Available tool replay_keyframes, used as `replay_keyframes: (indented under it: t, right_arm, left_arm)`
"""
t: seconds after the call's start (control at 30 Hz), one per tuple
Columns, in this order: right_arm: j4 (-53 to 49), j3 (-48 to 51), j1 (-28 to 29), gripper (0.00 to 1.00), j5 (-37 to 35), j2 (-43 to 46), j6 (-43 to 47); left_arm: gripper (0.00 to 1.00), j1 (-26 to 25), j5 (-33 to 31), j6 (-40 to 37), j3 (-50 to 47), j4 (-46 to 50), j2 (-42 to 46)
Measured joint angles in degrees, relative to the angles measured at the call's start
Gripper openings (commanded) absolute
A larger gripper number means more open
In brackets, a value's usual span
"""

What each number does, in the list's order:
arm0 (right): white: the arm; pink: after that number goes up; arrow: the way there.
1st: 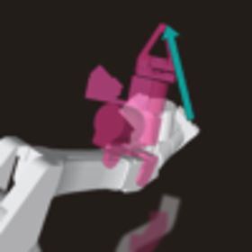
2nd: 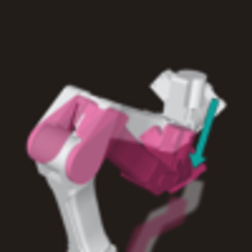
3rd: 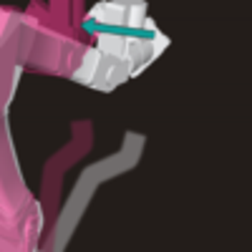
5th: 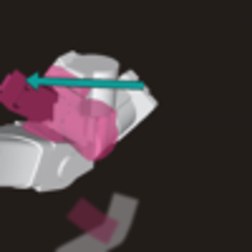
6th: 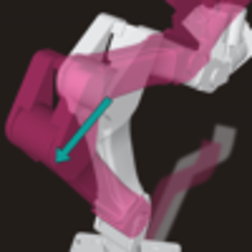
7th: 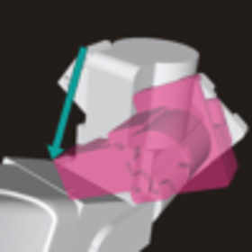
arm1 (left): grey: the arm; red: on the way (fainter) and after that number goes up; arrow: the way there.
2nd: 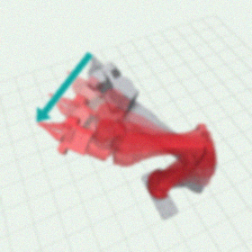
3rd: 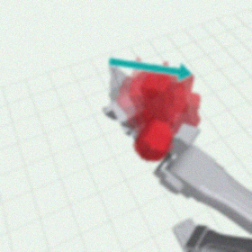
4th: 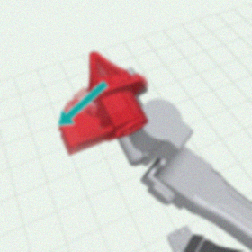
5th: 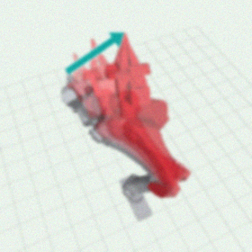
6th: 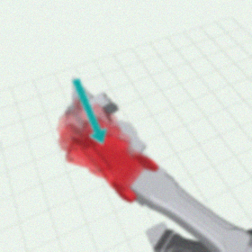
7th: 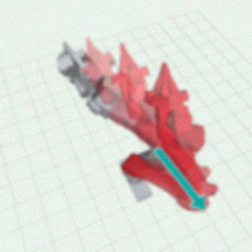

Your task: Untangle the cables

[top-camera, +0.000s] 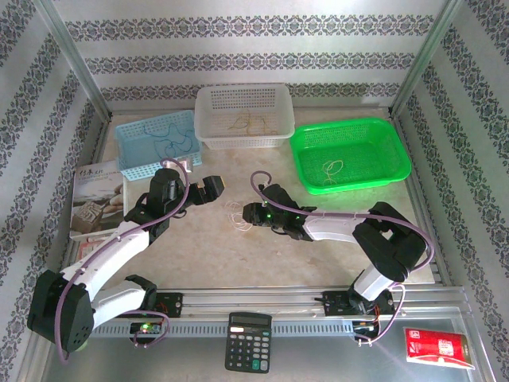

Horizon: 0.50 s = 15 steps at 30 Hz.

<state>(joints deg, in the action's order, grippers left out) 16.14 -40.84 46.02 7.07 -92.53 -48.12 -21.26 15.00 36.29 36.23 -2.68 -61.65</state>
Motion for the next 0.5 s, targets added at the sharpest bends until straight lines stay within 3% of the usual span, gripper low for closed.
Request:
replay_keyframes:
  t: [0.1,0.23,0.5]
  right_arm:
    - [0.0,0.1,0.0,0.22,0.0,0.0,-0.2]
    - [0.3,0.1,0.2,0.0,0.0,0.0,-0.7]
    - [-0.6,0.1,-0.4,0.0,1.2,2.9,-0.5]
  left_arm:
    - [1.0,0.0,0.0,0.0,0.0,-0.2,0.0]
    - [1.0,0.0,0.0,0.0,0.0,-0.3,0.0]
    - [1.0,0.0,0.0,-0.5,-1.0,-0.8,0.0]
